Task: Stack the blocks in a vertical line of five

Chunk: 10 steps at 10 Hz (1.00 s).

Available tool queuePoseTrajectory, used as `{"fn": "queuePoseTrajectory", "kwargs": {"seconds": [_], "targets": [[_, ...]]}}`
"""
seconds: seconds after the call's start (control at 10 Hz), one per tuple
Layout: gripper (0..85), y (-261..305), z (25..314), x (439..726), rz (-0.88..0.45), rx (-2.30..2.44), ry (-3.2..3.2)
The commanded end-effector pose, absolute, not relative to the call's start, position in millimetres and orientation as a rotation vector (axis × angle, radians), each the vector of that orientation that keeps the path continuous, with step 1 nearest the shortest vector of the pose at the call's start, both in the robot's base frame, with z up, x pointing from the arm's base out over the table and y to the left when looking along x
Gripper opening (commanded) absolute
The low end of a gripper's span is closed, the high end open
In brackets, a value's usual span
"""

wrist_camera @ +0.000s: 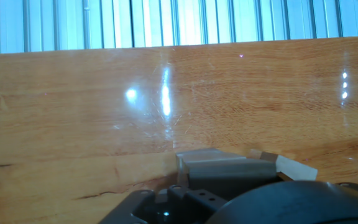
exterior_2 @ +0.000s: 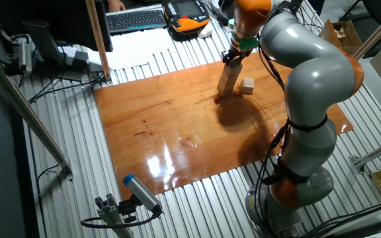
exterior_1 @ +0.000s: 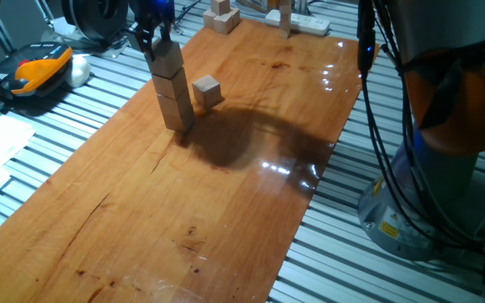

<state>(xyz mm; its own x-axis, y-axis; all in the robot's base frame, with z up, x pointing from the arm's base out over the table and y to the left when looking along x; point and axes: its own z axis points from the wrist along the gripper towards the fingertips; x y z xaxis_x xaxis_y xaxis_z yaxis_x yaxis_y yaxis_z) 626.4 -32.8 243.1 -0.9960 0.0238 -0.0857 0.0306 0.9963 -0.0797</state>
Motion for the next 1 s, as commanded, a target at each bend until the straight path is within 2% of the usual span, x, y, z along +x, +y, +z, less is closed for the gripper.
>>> {"fn": "queuePoseTrajectory", "kwargs": {"seconds": [0.0, 0.3, 0.4, 0.9], "targets": [[0.0, -32.6, 243.1, 626.3, -0.121, 0.044, 3.056], [0.0, -31.8, 243.2, 626.2, -0.115, 0.053, 3.064], [17.0, -31.5, 243.2, 626.2, -0.115, 0.062, 3.064], [17.0, -31.0, 243.7, 626.5, -0.111, 0.089, 3.038]]}}
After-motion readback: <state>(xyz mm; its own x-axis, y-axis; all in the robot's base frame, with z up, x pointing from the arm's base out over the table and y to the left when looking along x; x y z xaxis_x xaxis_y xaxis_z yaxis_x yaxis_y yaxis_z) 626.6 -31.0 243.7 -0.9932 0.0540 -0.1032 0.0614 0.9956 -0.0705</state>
